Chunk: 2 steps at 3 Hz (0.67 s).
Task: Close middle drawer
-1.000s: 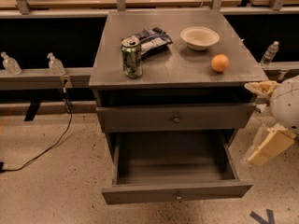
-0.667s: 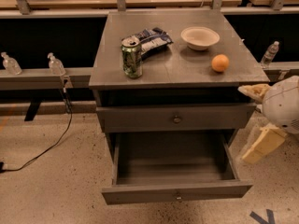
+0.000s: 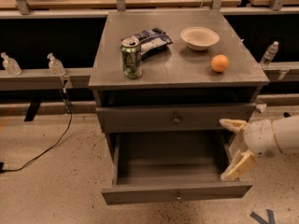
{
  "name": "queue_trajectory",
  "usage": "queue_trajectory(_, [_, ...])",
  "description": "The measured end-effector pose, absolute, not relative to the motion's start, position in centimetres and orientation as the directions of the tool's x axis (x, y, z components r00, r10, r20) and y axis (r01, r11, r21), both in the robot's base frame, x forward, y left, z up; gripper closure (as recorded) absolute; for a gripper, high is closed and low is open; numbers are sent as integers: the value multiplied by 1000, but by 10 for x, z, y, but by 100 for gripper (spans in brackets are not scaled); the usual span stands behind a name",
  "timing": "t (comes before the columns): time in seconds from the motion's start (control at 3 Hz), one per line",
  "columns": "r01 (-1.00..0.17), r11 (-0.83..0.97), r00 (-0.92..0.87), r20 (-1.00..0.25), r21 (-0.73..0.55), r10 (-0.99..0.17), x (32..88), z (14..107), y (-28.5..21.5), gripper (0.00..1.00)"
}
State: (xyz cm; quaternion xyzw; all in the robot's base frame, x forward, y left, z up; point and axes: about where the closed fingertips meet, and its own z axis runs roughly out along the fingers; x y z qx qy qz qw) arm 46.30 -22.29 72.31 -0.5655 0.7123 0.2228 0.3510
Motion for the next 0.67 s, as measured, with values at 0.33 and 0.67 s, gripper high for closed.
queue_trajectory(0.33, [-968, 243, -79, -839, -65, -538, 458, 679, -221, 0])
queue_trajectory(0.67, [-971, 234, -75, -850, -57, -522, 457, 664, -220, 0])
